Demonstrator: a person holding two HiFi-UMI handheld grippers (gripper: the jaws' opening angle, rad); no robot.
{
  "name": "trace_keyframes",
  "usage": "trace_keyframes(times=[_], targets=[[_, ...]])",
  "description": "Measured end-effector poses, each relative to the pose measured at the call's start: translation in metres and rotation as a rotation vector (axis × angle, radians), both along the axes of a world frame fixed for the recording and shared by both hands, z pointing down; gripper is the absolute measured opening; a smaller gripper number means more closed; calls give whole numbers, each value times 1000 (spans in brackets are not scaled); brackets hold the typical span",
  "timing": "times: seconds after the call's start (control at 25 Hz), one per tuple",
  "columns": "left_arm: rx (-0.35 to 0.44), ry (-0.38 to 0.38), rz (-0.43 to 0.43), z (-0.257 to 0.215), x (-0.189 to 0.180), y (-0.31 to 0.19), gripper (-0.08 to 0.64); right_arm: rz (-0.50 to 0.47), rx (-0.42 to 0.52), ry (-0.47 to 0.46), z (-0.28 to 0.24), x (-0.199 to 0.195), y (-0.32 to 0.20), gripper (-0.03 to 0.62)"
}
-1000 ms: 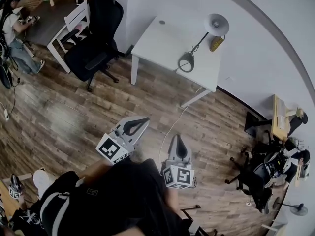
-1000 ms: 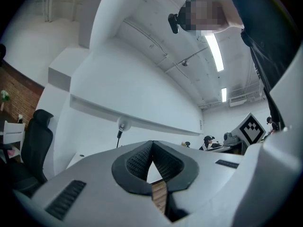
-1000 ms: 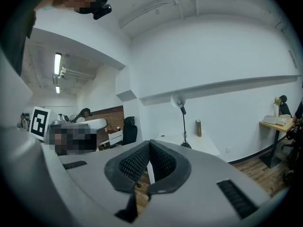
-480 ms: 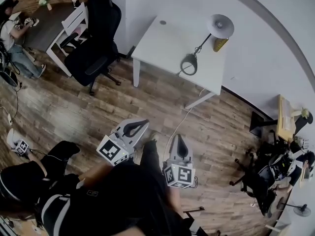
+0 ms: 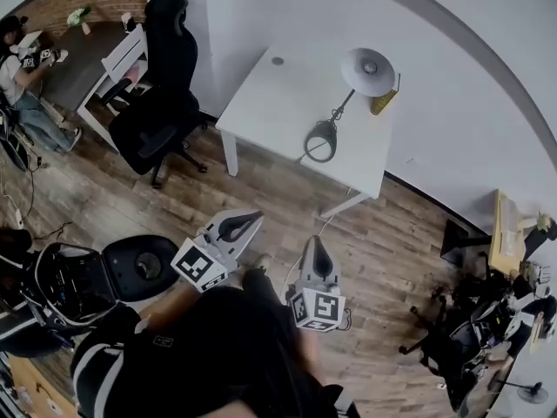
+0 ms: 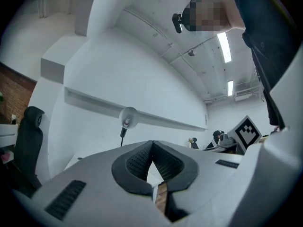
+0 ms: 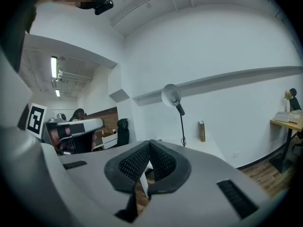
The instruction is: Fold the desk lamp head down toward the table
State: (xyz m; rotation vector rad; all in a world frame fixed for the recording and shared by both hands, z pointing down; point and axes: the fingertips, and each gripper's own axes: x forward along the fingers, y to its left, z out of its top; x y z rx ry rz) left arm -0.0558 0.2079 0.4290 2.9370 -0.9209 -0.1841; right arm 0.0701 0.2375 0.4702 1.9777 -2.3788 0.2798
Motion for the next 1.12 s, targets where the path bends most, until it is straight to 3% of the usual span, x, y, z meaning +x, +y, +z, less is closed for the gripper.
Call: trace_keyframes(times=[0.28, 0.64, 0.84, 1.12], targets=[[0, 16, -46, -17, 43, -57, 25, -73, 24, 21, -20, 40, -69, 12], [34, 3, -67, -32, 49, -109, 25, -111, 37, 11, -30, 43, -121, 12], [44, 6, -45, -31, 43, -150, 25, -99, 40, 28, -31, 35, -154, 12], [47, 50, 56, -50, 34, -205, 25, -12, 30, 45, -41, 20, -197, 12]])
